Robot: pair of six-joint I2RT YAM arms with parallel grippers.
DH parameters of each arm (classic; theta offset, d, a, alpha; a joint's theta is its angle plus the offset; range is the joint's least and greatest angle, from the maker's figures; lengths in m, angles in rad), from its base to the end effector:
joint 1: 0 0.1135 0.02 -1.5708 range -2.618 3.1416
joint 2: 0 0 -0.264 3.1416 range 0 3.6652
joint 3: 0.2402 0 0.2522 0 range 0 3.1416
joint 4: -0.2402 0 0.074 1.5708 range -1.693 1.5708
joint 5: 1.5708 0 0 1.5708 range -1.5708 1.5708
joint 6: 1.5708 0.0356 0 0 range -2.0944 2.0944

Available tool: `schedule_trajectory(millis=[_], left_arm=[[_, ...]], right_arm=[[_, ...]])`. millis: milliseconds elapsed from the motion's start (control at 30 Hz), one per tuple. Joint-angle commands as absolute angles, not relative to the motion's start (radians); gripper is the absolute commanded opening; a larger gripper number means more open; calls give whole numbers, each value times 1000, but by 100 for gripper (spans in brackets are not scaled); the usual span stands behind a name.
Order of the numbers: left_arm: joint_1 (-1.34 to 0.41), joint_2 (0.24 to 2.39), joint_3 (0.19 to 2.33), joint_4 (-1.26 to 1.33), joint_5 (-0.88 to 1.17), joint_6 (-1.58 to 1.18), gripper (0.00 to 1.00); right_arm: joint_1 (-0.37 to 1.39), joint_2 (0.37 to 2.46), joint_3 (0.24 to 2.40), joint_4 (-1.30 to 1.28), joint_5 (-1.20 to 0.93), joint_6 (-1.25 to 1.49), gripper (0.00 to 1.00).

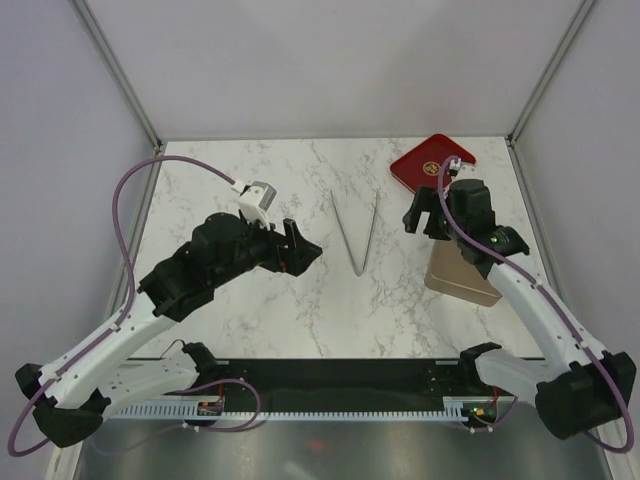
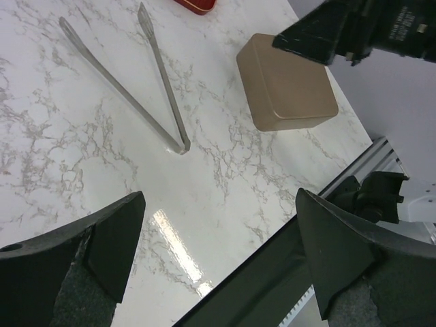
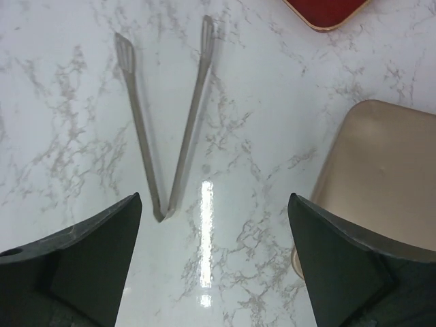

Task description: Pack the chocolate

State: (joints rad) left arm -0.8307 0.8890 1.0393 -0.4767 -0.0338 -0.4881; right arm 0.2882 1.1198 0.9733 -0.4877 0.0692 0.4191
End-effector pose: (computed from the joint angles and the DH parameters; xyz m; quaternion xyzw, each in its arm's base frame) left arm 0.1294 -0.1400 0.3793 0.1288 0.8023 -0.3462 0.4690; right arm 0.2349 0.0671 0.3098 0.0739 0.8889 0.1273 0.4339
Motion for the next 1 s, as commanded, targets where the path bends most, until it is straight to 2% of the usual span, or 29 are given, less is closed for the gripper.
schedule_trajectory(millis=[0, 233, 433, 967], left_arm=[[-828, 836, 1052, -500, -113, -453, 100], [-827, 733, 997, -517, -169, -459, 100], [-827, 675, 962, -517, -186, -466, 100], [-828, 583, 931, -515, -176, -471, 100]], right_arm=[[311, 1007, 991, -526, 2, 396, 98], [311, 737, 894, -492, -103, 456, 98], [311, 624, 870, -482, -150, 443, 98], [310, 629, 885, -477, -167, 443, 98]])
